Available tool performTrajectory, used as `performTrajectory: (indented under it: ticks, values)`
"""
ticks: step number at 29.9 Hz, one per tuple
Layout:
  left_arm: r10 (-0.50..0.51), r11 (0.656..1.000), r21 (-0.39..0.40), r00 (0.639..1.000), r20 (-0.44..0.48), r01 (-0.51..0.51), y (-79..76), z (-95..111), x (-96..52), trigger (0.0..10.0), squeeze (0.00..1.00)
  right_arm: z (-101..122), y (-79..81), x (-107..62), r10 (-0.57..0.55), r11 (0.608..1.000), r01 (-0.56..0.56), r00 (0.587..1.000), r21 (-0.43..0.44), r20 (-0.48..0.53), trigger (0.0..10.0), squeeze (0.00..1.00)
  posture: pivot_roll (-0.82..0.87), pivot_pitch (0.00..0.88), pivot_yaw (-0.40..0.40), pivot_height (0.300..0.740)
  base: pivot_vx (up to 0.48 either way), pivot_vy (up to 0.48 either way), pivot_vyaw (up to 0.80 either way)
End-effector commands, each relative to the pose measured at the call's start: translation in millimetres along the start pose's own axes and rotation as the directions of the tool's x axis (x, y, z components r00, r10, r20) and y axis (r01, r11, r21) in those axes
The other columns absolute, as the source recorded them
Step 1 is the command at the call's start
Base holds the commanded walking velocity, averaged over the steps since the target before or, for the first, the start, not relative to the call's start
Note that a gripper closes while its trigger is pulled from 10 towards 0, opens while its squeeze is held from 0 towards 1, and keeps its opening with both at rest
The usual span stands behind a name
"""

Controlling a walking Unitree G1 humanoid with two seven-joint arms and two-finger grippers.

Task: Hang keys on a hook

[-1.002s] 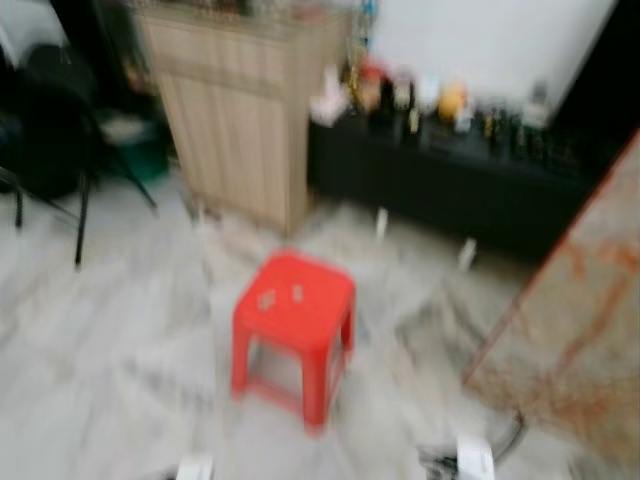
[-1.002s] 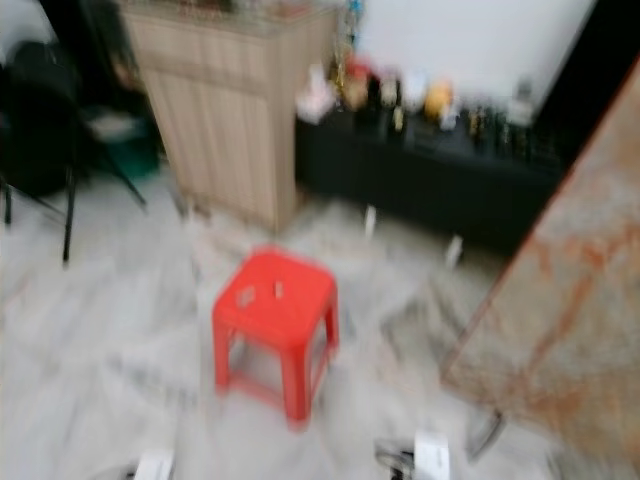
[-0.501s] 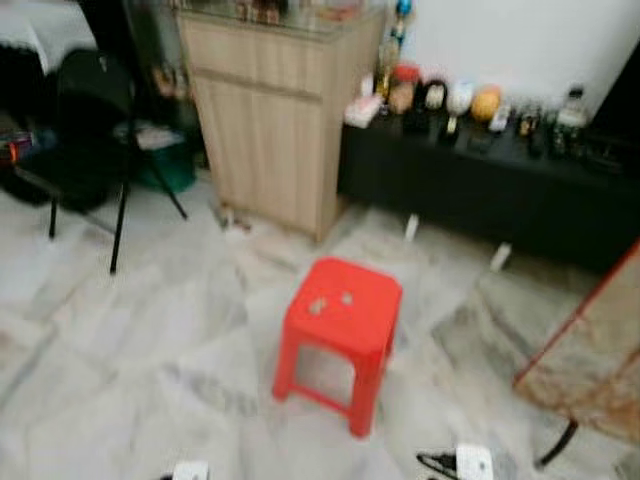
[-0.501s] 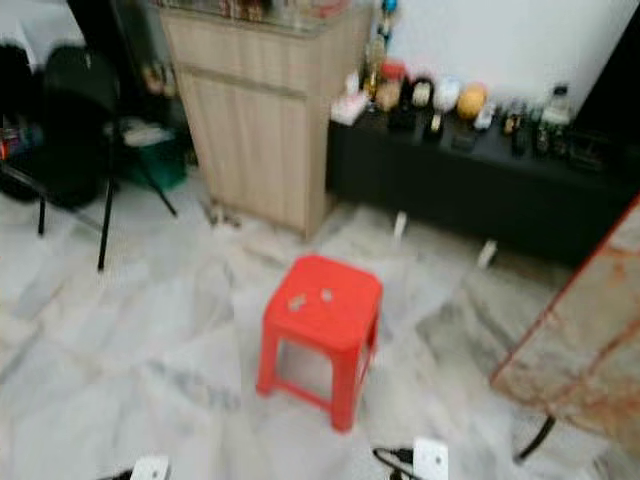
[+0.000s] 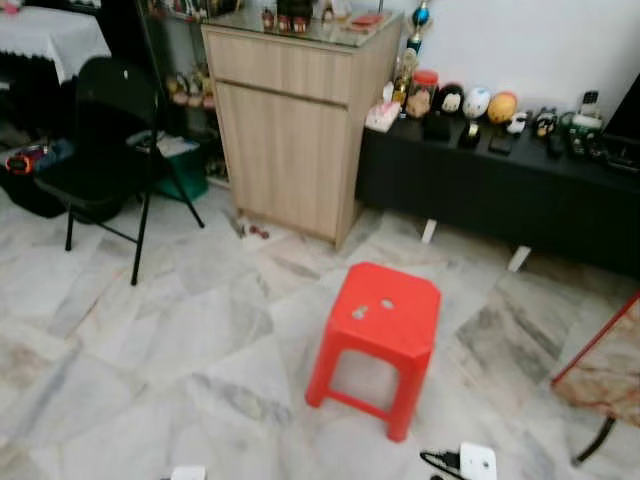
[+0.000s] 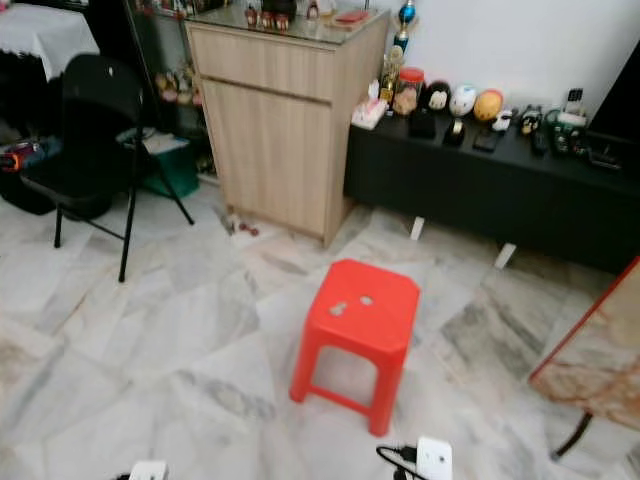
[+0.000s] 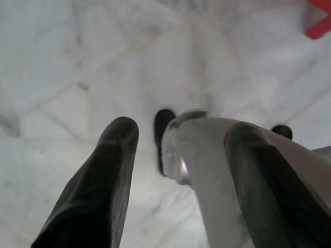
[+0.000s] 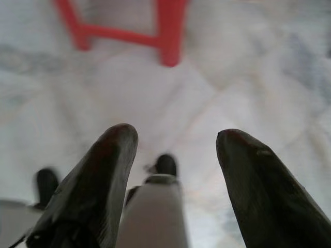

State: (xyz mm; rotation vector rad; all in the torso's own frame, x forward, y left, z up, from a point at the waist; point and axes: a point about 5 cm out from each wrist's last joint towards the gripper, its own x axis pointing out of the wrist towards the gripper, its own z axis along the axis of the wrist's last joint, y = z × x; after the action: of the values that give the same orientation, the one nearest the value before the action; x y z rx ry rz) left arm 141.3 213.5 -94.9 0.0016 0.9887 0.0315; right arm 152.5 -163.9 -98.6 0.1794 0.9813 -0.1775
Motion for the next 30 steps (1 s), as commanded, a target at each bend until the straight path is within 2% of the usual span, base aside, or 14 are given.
performTrajectory:
  ticks: [1, 9, 23, 30]
  values:
    - [-0.011, 1.000, -0.001, 0.999, -0.033, 0.011, -4.9, -9.0, -1.1, 10.0, 0.00, 5.0, -1.3, 0.8, -0.005, 1.000, 0.005, 1.000, 0.006, 0.018, 10.0, 0.00, 0.08, 0.000, -0.085, 0.740, 0.000, 0.349, 0.00]
    - [-0.015, 1.000, -0.002, 0.999, -0.028, 0.015, -8.0, -8.0, -0.4, 10.0, 0.00, 5.0, -1.8, 0.7, -0.009, 1.000, 0.008, 1.000, 0.021, 0.020, 10.0, 0.00, 0.08, 0.000, -0.088, 0.740, 0.000, 0.339, 0.00]
    - [-0.011, 1.000, 0.003, 1.000, -0.027, 0.011, -7.2, -9.7, -1.1, 10.0, 0.00, 5.9, -2.6, 0.6, -0.014, 1.000, 0.013, 0.999, 0.023, 0.031, 10.0, 0.00, 0.09, 0.000, -0.091, 0.740, 0.000, 0.000, 0.00]
    - [-0.013, 1.000, 0.007, 1.000, -0.018, 0.013, -12.2, -4.3, 1.1, 10.0, 0.00, 6.3, -2.4, 0.6, -0.013, 1.000, 0.012, 0.999, 0.029, 0.036, 10.0, 0.00, 0.08, 0.000, -0.092, 0.740, 0.000, 0.000, 0.00]
